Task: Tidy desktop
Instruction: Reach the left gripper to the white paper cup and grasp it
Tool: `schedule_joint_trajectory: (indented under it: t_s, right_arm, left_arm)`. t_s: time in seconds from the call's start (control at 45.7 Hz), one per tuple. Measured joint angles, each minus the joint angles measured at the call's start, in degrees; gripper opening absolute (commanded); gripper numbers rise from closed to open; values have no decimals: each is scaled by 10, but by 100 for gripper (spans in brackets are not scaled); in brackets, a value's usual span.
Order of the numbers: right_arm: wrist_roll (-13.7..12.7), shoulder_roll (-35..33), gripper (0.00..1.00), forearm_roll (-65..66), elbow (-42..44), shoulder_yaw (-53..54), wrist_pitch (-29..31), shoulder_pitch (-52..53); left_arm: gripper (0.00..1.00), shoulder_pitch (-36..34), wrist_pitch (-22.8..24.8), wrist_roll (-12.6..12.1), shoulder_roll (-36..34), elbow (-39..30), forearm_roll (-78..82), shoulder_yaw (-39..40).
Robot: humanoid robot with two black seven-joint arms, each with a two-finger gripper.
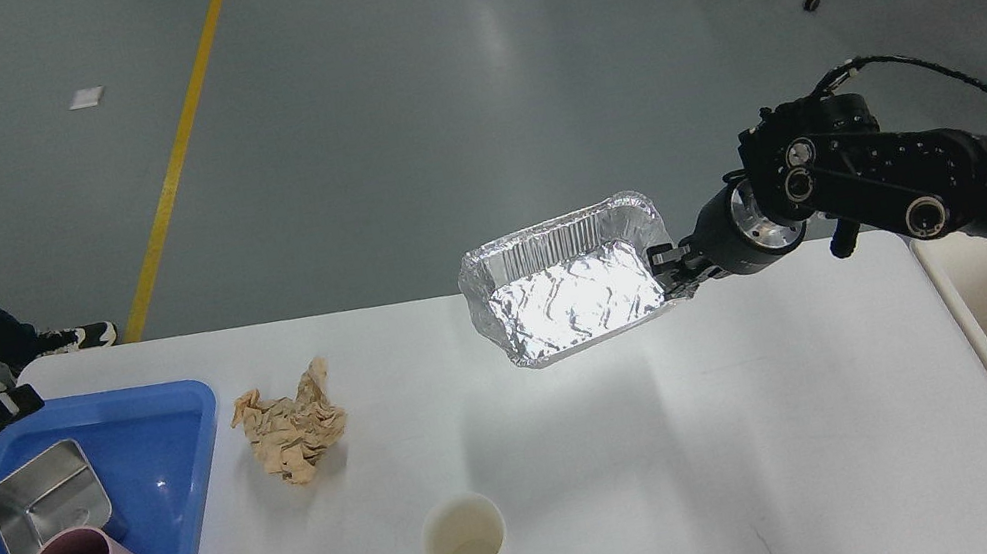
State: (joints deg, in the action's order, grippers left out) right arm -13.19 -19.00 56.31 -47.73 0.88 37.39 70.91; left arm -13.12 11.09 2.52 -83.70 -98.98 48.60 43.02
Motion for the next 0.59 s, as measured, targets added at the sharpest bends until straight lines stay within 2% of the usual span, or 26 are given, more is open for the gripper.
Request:
schedule_joint_trajectory:
  t_s: [0.131, 0.219, 0.328, 0.481, 0.591]
  right_arm:
    - [0, 0, 0, 0, 0, 0, 0, -5]
    - [0, 0, 0, 0, 0, 1, 0, -7]
    - [0, 2, 0, 0, 1, 1, 0, -7]
    - [0, 2, 0, -2, 5, 1, 0, -6]
    - [0, 0, 0, -3, 6, 2, 0, -5]
  left_arm:
    - [97, -2, 22, -17, 73, 8, 38, -7]
    - [97, -9, 55, -28, 127, 11, 87, -9]
    - [97, -43, 96, -43, 231, 15, 198, -17]
    - [97, -92, 107, -78, 352, 41, 314, -74]
    - [97, -126, 108, -85, 415, 77, 349, -123]
